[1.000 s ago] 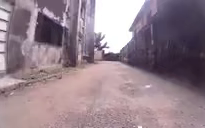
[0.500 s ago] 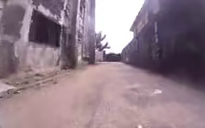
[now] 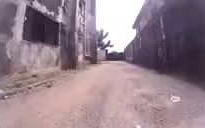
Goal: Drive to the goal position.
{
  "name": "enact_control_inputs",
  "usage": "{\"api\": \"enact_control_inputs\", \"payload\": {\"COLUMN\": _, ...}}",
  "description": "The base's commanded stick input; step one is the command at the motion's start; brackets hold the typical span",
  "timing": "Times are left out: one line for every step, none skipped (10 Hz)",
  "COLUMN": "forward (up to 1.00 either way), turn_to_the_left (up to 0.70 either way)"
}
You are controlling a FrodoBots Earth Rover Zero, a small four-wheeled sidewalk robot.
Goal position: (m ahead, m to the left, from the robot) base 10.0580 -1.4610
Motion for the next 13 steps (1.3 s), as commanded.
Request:
{"api": "enact_control_inputs", "payload": {"forward": 0.85, "turn_to_the_left": 0.0}}
{"api": "enact_control_inputs", "payload": {"forward": 0.85, "turn_to_the_left": 0.0}}
{"api": "enact_control_inputs", "payload": {"forward": 0.85, "turn_to_the_left": 0.0}}
{"api": "enact_control_inputs", "payload": {"forward": 0.85, "turn_to_the_left": 0.0}}
{"api": "enact_control_inputs", "payload": {"forward": 0.85, "turn_to_the_left": 0.0}}
{"api": "enact_control_inputs", "payload": {"forward": 0.85, "turn_to_the_left": 0.0}}
{"api": "enact_control_inputs", "payload": {"forward": 0.85, "turn_to_the_left": 0.0}}
{"api": "enact_control_inputs", "payload": {"forward": 0.85, "turn_to_the_left": 0.0}}
{"api": "enact_control_inputs", "payload": {"forward": 0.85, "turn_to_the_left": -0.12}}
{"api": "enact_control_inputs", "payload": {"forward": 0.85, "turn_to_the_left": -0.34}}
{"api": "enact_control_inputs", "payload": {"forward": 0.85, "turn_to_the_left": -0.34}}
{"api": "enact_control_inputs", "payload": {"forward": 0.85, "turn_to_the_left": -0.34}}
{"api": "enact_control_inputs", "payload": {"forward": 0.85, "turn_to_the_left": -0.34}}
